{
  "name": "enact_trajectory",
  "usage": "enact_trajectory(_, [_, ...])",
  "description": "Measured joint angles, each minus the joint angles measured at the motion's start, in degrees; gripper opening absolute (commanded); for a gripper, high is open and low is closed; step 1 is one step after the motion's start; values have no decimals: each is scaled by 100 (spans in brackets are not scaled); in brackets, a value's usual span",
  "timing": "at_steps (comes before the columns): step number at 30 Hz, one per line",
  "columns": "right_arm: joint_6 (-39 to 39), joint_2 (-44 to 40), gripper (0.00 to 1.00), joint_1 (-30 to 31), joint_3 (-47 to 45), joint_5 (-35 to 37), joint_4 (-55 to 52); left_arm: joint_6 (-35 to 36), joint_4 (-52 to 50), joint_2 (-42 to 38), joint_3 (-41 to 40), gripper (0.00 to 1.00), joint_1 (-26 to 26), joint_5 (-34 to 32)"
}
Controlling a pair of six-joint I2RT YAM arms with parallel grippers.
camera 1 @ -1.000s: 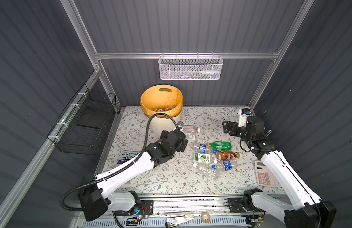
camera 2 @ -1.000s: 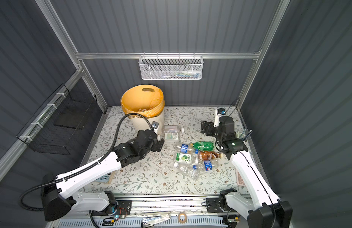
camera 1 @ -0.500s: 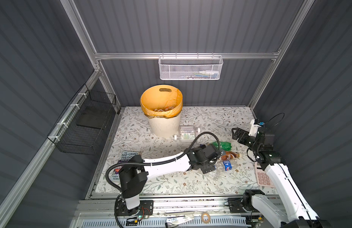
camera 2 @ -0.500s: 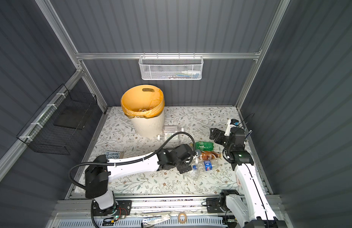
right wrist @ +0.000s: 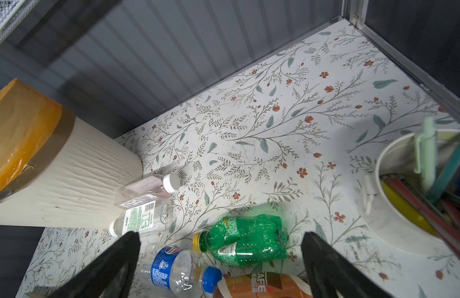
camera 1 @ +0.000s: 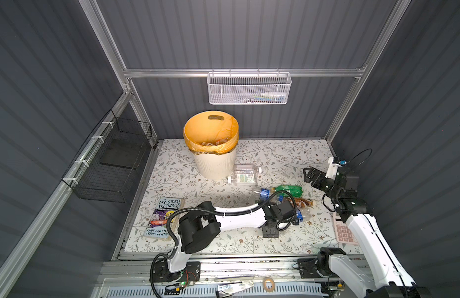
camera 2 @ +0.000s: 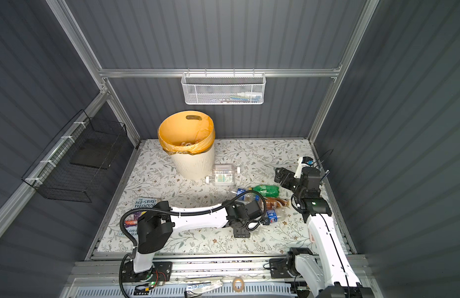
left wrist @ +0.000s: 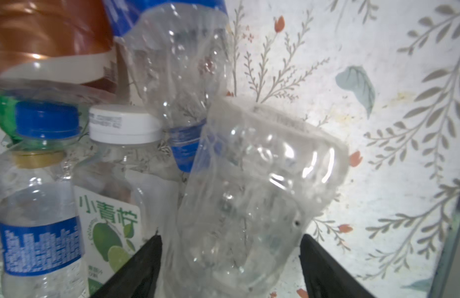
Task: Throw the plastic bottles in the bin
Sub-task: Pick up the plastic bottle from the bottom-center of the table, then throw the plastic bottle into the trash bin.
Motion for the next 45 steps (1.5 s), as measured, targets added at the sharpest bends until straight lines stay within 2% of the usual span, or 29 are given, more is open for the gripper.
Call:
enact_trajectory(6, [59,0,99,-31,-59,7,22,15,-109,146,0,76,0,96])
enact_trajectory(10, [79,0,99,-42,-74,7,28,-33,-107,146,0,66,0,111])
enact_trajectory(14, [81,0,99,-57,-74,2,35,-170,-33,87,-26,51,0,109])
enact_trajectory(17, [81,-7,99,-68,-74,0,37,-334,249,-234,-308,50,0,103])
enact_trajectory(20, [81,-17,99,-72,-76,0,42,-592,533,-922,-719,49,17,0])
enact_trajectory(23, [96,-31,99,-76,-83,-11,57,-822,894,-1755,-922,49,44,-439])
enact_trajectory(28, [164,-42,99,-85,-105,-55,120,-866,1781,-3169,-1071,46,55,-1873])
enact_trajectory(30, [195,-44,99,-92,-107,-79,144,-605,2433,-3755,-1241,45,55,-2573])
enact_trajectory(33, [227,-44,99,-98,-107,-144,197,-111,3298,-4286,-1434,46,195,-3215])
enact_trajectory(36, [236,-55,99,-98,-107,-199,199,120,3696,-4385,-1318,48,813,-3230])
enact_trajectory(39, [247,-83,99,-98,-107,-286,201,66,3624,-4028,-839,54,1921,-2929])
enact_trajectory(40, [247,-87,99,-98,-105,-328,201,-46,3423,-3731,-448,56,2380,-2769])
enact_trajectory(42, [240,-87,99,-98,-103,-402,190,-306,3023,-3027,503,66,3117,-2472])
enact_trajectory(43, [227,-87,99,-98,-101,-428,184,-452,2835,-2693,946,75,3386,-2345])
enact_trajectory(44, [221,-87,99,-98,-90,-448,166,-619,2588,-2356,1390,92,3652,-2256])
enact_trajectory(45, [212,-87,99,-98,-74,-466,142,-785,2363,-2098,1725,100,3827,-2184])
